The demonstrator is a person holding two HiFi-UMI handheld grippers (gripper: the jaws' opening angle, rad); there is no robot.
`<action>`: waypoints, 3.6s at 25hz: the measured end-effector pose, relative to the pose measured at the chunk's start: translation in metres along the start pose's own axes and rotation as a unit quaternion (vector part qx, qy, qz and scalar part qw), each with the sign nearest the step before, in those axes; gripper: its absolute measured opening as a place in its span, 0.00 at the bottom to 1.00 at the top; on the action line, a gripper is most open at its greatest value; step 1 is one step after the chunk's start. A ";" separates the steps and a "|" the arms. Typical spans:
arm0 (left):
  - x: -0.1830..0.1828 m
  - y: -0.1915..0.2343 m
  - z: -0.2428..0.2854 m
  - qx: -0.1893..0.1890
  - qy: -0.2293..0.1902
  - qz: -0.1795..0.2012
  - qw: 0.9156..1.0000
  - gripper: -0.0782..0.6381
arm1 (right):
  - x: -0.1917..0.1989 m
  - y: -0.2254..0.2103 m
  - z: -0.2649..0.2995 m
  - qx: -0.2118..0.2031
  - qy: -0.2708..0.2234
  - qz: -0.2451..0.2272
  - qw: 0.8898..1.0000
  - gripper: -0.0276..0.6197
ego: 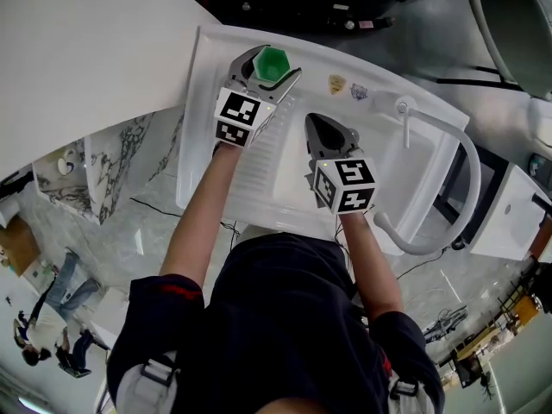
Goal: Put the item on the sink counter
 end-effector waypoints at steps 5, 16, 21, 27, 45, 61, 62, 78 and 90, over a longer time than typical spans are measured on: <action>0.000 -0.001 0.004 -0.006 -0.001 0.016 1.000 0.55 | 0.000 -0.002 0.000 0.002 0.001 0.002 1.000 0.09; -0.002 -0.004 0.005 -0.014 0.001 0.027 1.000 0.55 | 0.003 0.000 0.001 -0.001 0.006 0.003 1.000 0.09; -0.004 -0.002 0.004 -0.019 -0.008 0.025 0.999 0.57 | 0.003 0.000 0.002 -0.001 0.008 0.004 1.000 0.09; -0.006 -0.004 0.003 -0.017 -0.012 0.026 0.999 0.59 | 0.003 0.000 0.002 -0.002 0.008 0.002 1.000 0.09; -0.012 -0.007 -0.002 -0.014 -0.015 0.031 0.999 0.60 | 0.002 0.004 0.000 -0.004 0.009 -0.003 1.000 0.09; -0.019 -0.007 -0.012 -0.023 -0.026 0.033 0.999 0.63 | 0.000 0.008 -0.003 -0.007 0.007 -0.009 1.000 0.09; -0.020 -0.007 -0.014 -0.024 -0.028 0.033 0.999 0.63 | 0.000 0.009 -0.004 -0.007 0.006 -0.010 1.000 0.09; -0.036 -0.025 -0.068 -0.011 -0.025 0.016 0.999 0.62 | -0.009 0.037 -0.024 -0.015 -0.019 -0.042 0.999 0.09; -0.045 -0.055 -0.116 -0.005 -0.036 0.006 0.999 0.41 | -0.022 0.052 -0.054 -0.004 -0.055 -0.065 0.996 0.09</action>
Point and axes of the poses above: the fingertips, and each gripper's own axes: z forward along the fingers, y to its left, x out of its underside, the point moved 6 cm from there along -z, backward along the fingers, and after that the axes turned 6 degrees about z, right-handed, at the moved point
